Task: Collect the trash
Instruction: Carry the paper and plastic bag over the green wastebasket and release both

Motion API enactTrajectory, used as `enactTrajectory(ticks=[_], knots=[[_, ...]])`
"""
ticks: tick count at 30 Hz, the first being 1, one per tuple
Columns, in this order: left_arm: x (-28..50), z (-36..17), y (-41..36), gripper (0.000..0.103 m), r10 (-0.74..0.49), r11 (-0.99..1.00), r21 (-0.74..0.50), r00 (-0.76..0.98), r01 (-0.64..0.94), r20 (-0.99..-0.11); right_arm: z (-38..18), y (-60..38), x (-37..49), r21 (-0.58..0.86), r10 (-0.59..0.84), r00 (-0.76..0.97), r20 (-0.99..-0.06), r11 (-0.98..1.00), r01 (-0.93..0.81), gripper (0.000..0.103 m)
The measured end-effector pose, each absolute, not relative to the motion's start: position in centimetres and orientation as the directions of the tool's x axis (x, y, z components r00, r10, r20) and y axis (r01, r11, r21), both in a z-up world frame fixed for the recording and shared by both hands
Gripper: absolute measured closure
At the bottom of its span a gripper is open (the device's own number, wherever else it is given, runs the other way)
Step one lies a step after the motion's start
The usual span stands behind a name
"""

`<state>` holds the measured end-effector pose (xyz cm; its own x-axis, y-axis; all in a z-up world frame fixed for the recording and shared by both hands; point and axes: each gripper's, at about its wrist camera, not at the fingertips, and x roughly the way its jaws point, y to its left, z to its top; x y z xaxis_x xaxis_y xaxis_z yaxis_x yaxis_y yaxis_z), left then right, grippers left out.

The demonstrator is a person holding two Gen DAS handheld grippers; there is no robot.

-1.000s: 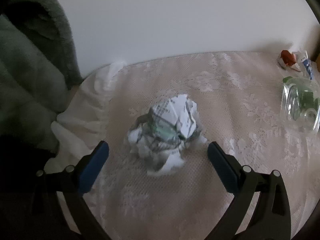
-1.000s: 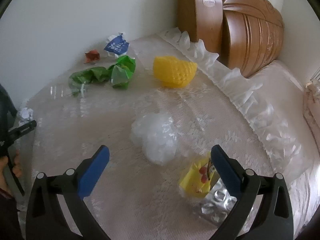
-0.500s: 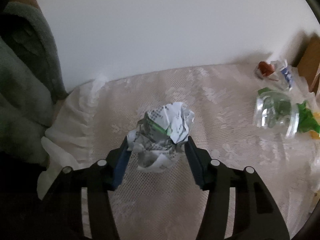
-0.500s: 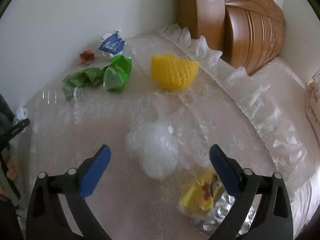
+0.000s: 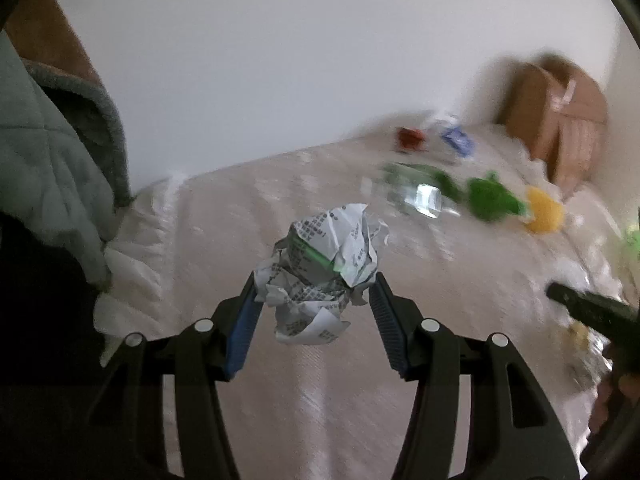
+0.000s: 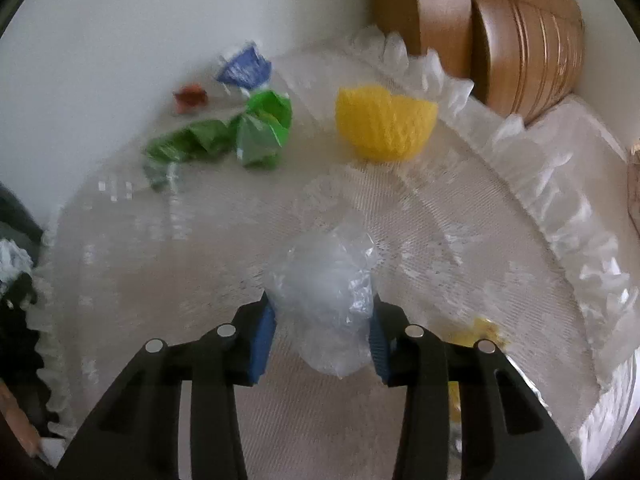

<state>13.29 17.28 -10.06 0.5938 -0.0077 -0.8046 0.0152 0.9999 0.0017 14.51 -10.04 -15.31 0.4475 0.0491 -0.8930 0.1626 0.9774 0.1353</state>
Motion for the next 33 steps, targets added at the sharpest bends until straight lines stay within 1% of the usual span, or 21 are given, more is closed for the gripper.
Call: enactTrajectory(ticks=[4,7,12,15,17,22,29,33], knots=[[10.1,-9.1,13.4,0.05,-0.07,0.994,-0.008,0.586,0.107,-0.807,-12.7,-11.2,10.7,0.161,0.067,0.502,-0.862,0.976,0.147,0.062],[7.6,-8.4,9.9,0.05,-0.124,0.982,-0.017,0.568,0.189,-0.814,-11.3,-12.1,7.8,0.153,0.06,0.521,-0.852,0.978,0.139,0.062],[3.1,-7.8,3.2,0.05,-0.238,0.931,-0.037,0.528,0.362,-0.815,-10.3,-15.0,0.1,0.088,-0.027,0.526,-0.85,0.977,0.193,0.062],[0.4,-8.0,-0.8,0.05,-0.313,0.883,-0.064,0.481,0.466,-0.819,-11.1,-17.8,-4.9,0.096,-0.051,0.495,-0.868,0.959,0.267,0.062],[-1.3,-8.1,-3.4,0.05,-0.355,0.844,-0.076,0.447,0.531,-0.821,-11.8,-20.2,-8.3,0.075,-0.091,0.461,-0.883,0.941,0.329,0.062],[-5.1,-8.2,-9.1,0.049,-0.418,0.744,-0.065,0.388,0.665,-0.821,-13.3,-24.9,-14.0,0.042,-0.164,0.392,-0.905,0.884,0.466,0.062],[-8.7,-7.9,-13.8,0.049,-0.452,0.652,-0.034,0.352,0.758,-0.819,-15.7,-31.3,-20.6,0.026,-0.253,0.329,-0.91,0.755,0.655,0.06],[-9.7,-7.9,-15.1,0.049,-0.457,0.632,-0.024,0.348,0.774,-0.818,-20.4,-35.8,-23.4,0.01,-0.275,0.249,-0.929,0.653,0.757,0.06]])
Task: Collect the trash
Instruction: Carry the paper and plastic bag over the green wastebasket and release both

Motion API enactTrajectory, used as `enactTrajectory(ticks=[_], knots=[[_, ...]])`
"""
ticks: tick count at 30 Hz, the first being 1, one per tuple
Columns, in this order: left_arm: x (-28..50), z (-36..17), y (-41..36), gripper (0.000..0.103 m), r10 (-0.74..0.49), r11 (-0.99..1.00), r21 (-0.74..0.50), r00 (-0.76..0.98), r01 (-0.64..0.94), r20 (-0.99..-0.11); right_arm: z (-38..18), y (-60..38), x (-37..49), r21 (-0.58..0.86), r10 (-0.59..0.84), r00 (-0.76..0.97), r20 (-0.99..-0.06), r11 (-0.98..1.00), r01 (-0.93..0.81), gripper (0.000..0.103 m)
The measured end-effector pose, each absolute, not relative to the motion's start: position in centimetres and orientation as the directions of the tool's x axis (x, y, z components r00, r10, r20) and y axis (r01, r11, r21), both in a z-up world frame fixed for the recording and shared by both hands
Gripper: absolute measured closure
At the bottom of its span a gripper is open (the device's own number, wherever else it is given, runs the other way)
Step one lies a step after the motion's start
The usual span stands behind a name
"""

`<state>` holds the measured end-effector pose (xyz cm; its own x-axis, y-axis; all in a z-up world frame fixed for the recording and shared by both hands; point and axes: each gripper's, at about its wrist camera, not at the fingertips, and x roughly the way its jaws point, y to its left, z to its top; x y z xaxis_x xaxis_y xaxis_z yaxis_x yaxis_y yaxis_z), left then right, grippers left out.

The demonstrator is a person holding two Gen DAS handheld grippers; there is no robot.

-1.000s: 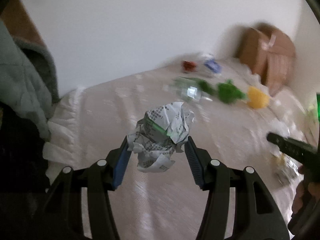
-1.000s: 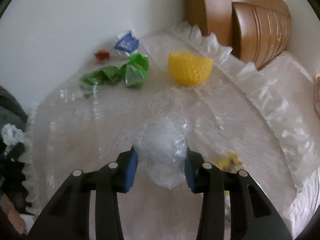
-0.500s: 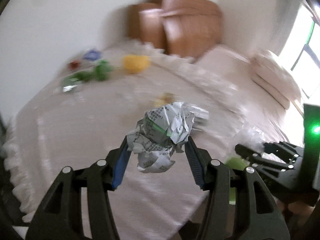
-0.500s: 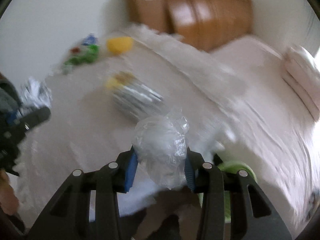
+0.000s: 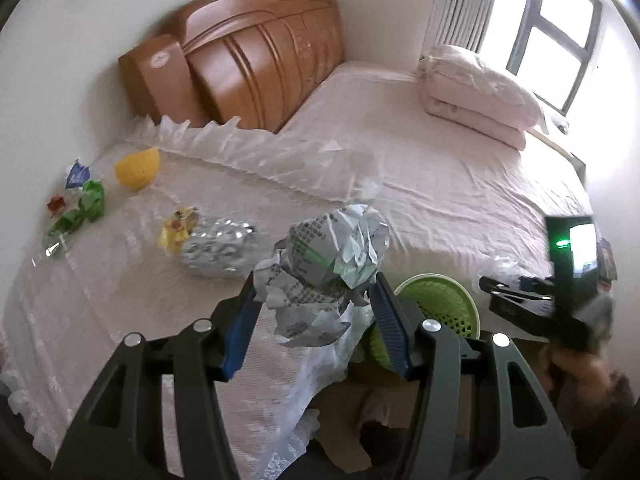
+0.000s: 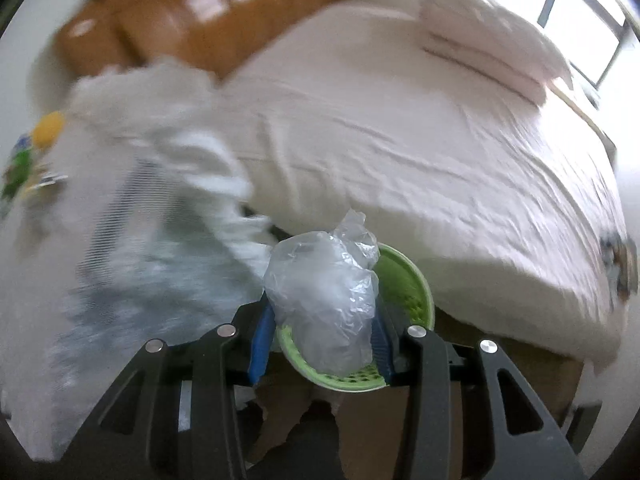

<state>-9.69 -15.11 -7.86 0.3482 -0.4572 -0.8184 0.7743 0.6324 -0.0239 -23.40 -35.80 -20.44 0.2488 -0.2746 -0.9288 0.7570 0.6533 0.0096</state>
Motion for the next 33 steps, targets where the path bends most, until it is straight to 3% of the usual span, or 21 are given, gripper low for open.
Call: enactTrajectory(ticks=[4,6,8,12,22,33], knots=[[-10.9,-7.7,-16.0,0.049,-0.461,0.624,-0.016,0.351,0.781,-0.815,-25.9,-39.3,-25.8,0.059,-0.203,0.199,-0.959,0.543,0.838,0.057],[-11.3,-7.8,-16.3,0.049,-0.459,0.625,-0.017,0.35,0.78,-0.817,-28.2,-40.3,-26.5,0.072,-0.159,0.175,-0.972,0.505,0.86,0.034],[-11.5,-8.1,-16.6,0.049,-0.456,0.624,-0.016,0.347,0.782,-0.819,-29.2,-40.4,-27.1,0.057,-0.156,0.153,-0.976,0.494,0.868,0.024],[-12.2,-8.3,-17.3,0.049,-0.453,0.62,-0.013,0.344,0.785,-0.822,-29.1,-40.3,-27.5,0.016,-0.178,0.13,-0.975,0.532,0.847,0.014],[-14.4,-9.8,-22.7,0.049,-0.448,0.548,0.007,0.3,0.836,-0.842,-27.1,-43.6,-30.2,0.093,-0.16,0.19,-0.969,0.477,0.874,0.009],[-20.7,-15.2,-35.0,0.044,-0.422,0.328,-0.084,0.066,0.941,-0.904,-19.7,-48.4,-37.7,0.119,-0.303,0.256,-0.918,0.405,0.906,0.002]])
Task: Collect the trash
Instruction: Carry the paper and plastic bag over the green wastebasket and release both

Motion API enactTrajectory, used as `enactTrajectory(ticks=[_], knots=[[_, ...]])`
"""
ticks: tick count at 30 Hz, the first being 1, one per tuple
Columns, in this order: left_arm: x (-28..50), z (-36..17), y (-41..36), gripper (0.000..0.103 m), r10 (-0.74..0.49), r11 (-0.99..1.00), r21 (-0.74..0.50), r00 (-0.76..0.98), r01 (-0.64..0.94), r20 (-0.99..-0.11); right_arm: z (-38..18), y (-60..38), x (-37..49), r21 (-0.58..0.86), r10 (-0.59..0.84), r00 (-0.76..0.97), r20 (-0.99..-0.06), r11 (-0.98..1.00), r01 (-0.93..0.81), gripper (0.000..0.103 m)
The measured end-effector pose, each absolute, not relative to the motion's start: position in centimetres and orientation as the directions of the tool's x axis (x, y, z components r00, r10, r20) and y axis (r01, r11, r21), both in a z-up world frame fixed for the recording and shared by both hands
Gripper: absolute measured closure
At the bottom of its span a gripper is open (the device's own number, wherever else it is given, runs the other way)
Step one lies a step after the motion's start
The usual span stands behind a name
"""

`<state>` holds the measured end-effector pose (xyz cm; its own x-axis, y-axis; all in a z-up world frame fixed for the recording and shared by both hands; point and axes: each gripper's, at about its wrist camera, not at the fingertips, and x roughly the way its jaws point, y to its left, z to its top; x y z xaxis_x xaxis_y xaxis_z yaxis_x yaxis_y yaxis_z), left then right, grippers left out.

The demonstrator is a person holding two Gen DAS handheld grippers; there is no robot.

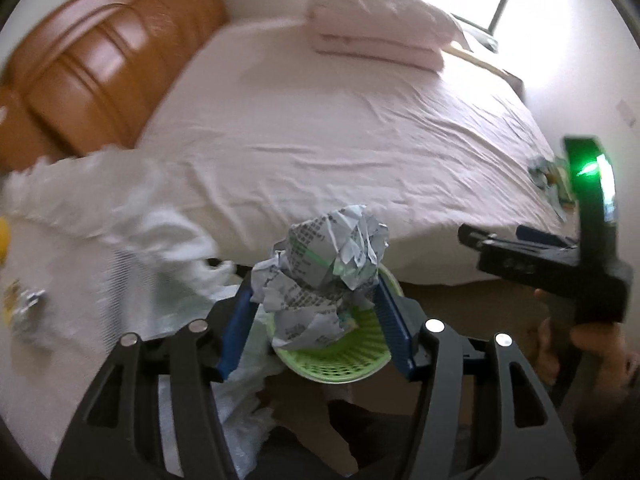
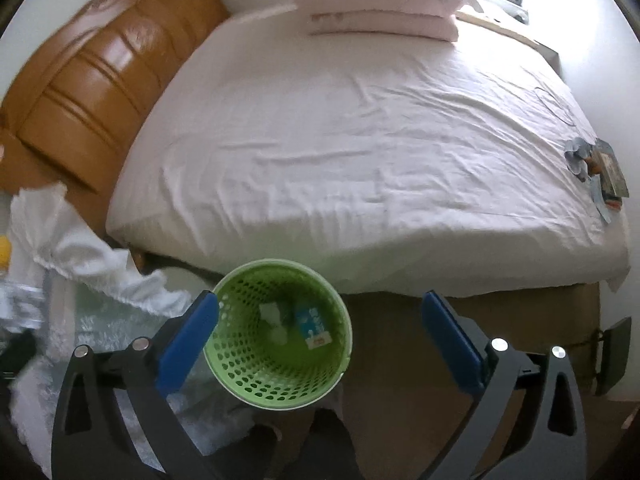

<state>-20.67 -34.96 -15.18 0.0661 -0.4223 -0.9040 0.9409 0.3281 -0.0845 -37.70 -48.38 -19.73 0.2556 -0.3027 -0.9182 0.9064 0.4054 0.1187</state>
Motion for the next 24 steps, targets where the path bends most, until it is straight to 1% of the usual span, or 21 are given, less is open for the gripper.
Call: enactTrajectory(ticks=[2,3,4,5,7,13,19,24], knots=[[-21.6,-16.0,-36.3,0.034,-0.404,0.301,-0.09,0.042,0.949,-0.914,-19.5,-49.0,-38.6,0.126,-0.304,0.256,-0.917,0.39,0.912,0.002],[-22.1,-16.5,-37.0,0.03,-0.388,0.287,-0.082,0.037,0.954,-0.921,-19.5,-49.3,-39.1,0.129,-0.302,0.256,-0.918,0.382,0.915,0.002],[-22.6,-16.8,-37.4,0.023,-0.378,0.276,-0.072,0.04,0.959,-0.925,-19.6,-49.7,-39.6,0.13,-0.299,0.252,-0.92,0.375,0.918,0.002],[-23.0,-17.0,-37.7,0.018,-0.373,0.268,-0.06,0.046,0.962,-0.927,-19.8,-50.0,-40.0,0.129,-0.296,0.247,-0.923,0.367,0.921,0.002],[-23.7,-17.3,-38.2,0.013,-0.364,0.253,-0.041,0.055,0.967,-0.93,-20.2,-50.5,-40.3,0.134,-0.284,0.245,-0.927,0.359,0.924,0.003],[-24.4,-17.6,-38.6,0.011,-0.345,0.225,-0.02,0.06,0.974,-0.936,-21.0,-51.3,-40.0,0.156,-0.247,0.256,-0.934,0.363,0.919,0.003],[-24.0,-17.4,-38.0,0.01,-0.336,0.246,0.009,0.094,0.969,-0.937,-21.2,-50.7,-38.5,0.162,-0.233,0.271,-0.934,0.398,0.903,0.003],[-21.7,-15.3,-35.8,0.01,-0.397,0.349,0.047,0.193,0.936,-0.897,-19.9,-49.1,-36.3,0.126,-0.264,0.268,-0.926,0.454,0.882,0.002]])
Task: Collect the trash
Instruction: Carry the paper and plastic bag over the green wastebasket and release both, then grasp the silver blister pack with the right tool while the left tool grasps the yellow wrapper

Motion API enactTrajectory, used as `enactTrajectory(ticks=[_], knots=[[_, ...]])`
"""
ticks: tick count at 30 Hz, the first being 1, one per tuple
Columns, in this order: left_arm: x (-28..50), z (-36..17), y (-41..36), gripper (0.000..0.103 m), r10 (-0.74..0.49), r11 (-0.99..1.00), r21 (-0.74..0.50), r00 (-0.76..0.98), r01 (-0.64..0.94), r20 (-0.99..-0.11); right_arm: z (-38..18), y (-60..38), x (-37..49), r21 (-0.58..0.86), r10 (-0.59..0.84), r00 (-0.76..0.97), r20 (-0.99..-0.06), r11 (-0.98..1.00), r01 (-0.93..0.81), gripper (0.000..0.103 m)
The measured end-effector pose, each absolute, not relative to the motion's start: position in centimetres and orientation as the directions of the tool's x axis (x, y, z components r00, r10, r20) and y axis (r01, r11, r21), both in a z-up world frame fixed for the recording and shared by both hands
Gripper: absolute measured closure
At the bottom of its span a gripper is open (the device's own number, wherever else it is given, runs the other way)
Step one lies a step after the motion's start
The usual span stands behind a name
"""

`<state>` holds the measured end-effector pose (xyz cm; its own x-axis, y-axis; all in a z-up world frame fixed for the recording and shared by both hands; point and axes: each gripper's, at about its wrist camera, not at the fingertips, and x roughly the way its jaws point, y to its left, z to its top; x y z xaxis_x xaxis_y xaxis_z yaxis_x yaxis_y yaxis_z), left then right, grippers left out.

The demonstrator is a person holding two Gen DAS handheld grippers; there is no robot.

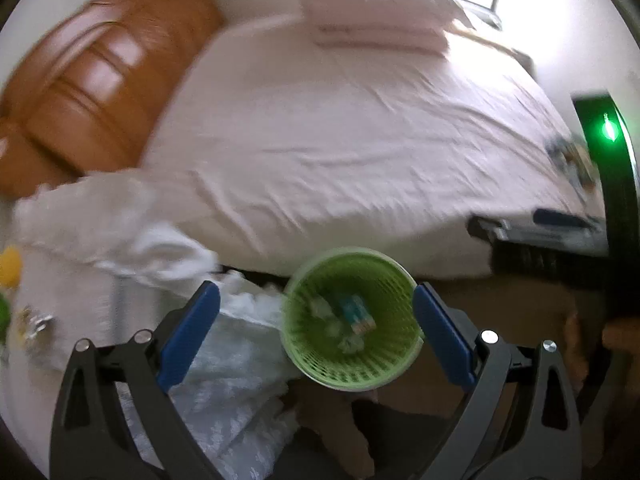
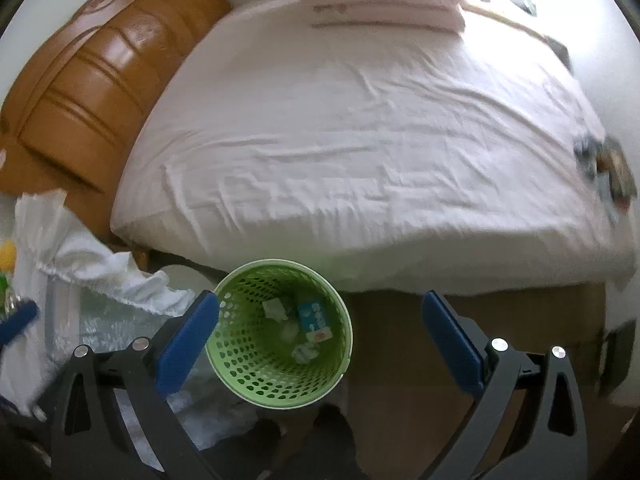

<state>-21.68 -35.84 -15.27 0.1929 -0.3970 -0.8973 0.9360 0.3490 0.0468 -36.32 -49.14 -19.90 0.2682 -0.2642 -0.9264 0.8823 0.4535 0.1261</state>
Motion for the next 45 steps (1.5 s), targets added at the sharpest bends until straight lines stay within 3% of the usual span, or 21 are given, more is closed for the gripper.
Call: enactTrajectory(ticks=[8,16,22,37,45], knots=[[-14.8,-9.8,-27.1,0.01,-0.435,0.596,0.052,0.377,0.801,-0.818,-14.0,-42.8,-28.1,0.067,-0.305,0.389,-0.869,0.707,0.704,0.002],[-8.3,-8.1,-15.4,0.007,-0.32,0.803,0.071,0.527,0.592,-0.787,-10.6,-35.4,-19.7,0.172,-0.157,0.55,-0.82,0.849,0.499,0.002],[-5.4,-8.5,-9.2,0.007,-0.246,0.872,0.068,0.553,0.485,-0.796,-10.8,-29.5,-15.1,0.172,-0.07,0.556,-0.828,0.913,0.371,0.002],[-1.5,-11.5,-5.2,0.007,-0.226,0.897,0.01,0.478,0.442,-0.849,-12.9,-27.2,-12.0,0.224,-0.011,0.519,-0.855,0.893,0.39,0.002],[-0.1,-11.7,-3.5,0.007,-0.219,0.903,0.006,0.47,0.43,-0.855,-14.9,-25.9,-5.5,0.359,0.13,0.5,-0.856,0.846,0.395,0.002]])
